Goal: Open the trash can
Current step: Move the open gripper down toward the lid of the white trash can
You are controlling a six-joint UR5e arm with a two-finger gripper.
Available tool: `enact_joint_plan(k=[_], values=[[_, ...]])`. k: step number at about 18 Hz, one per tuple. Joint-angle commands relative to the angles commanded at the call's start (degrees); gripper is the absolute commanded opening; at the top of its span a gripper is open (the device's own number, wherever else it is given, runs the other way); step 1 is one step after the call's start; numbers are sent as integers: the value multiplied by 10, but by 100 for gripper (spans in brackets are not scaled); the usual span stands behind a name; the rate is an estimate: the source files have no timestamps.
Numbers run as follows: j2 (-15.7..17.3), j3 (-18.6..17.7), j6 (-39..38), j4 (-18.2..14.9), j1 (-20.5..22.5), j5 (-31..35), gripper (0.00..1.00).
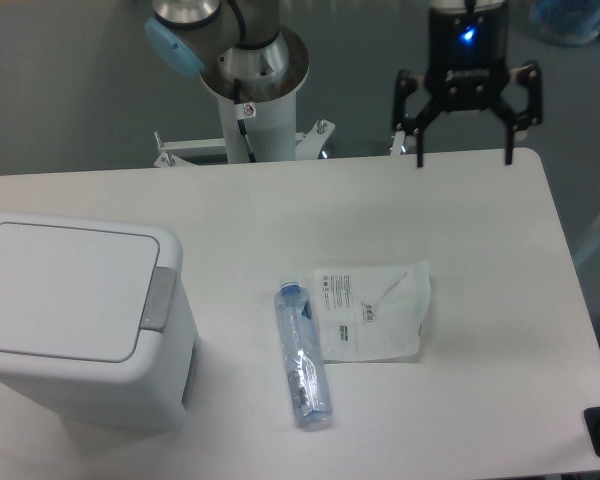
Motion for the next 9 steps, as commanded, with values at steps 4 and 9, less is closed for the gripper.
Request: enact_joint_plan(k=[4,9], values=[[-5,-2,-139,1,-32,0,100],[-27,-1,-231,38,-75,-3,100]])
